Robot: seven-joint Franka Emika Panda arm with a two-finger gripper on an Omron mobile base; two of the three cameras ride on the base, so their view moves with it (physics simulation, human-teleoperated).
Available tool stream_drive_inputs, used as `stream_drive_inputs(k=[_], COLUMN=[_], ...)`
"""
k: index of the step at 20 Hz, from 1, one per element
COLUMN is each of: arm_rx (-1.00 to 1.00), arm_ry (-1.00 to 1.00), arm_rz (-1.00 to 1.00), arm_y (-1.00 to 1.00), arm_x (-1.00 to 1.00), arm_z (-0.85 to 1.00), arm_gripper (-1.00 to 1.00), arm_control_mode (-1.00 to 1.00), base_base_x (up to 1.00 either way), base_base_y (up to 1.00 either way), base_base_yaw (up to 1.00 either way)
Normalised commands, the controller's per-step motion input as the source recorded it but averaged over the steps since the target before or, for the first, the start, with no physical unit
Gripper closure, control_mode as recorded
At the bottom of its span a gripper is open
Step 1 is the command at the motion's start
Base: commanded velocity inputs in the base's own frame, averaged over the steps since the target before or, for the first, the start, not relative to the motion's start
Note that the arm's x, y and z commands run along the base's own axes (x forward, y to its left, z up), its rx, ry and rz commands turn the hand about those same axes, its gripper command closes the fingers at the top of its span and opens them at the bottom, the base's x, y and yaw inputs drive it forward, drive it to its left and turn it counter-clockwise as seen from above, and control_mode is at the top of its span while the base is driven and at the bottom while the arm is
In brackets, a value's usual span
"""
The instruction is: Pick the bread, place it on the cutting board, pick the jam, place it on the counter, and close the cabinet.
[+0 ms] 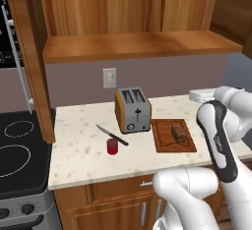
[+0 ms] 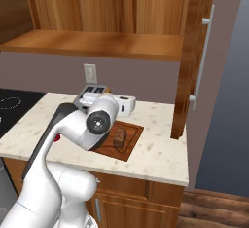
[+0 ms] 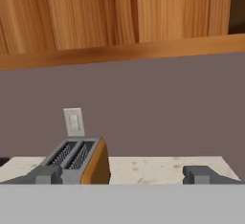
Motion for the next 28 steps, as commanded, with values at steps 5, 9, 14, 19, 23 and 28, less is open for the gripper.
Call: stream_drive_inputs(k=[5,9,14,19,23,28], arm_rx=[0.0,0.0,0.0,0.0,0.0,0.0], arm_ry=[-0.07,-0.06,-0.09,-0.06,-0.05,-0.03], arm_rz=[0.0,0.0,0.0,0.0,0.0,0.0], arm_y=[0.0,0.0,0.0,0.0,0.0,0.0], arm_x=[-0.28,-0.25,-0.26,-0.29,-0.29,-0.28], arm_z=[0.24,0.18,0.11,0.14,0.23,0.33], arm_gripper=[-1.0,-1.0,-1.0,-1.0,-1.0,-1.0], arm_control_mode=[-1.0,-1.0,-1.0,-1.0,-1.0,-1.0], base_base_x=[0.0,0.0,0.0,0.0,0.0,0.0], base_base_y=[0.0,0.0,0.0,0.0,0.0,0.0], base_base_yaw=[0.0,0.0,0.0,0.0,0.0,0.0])
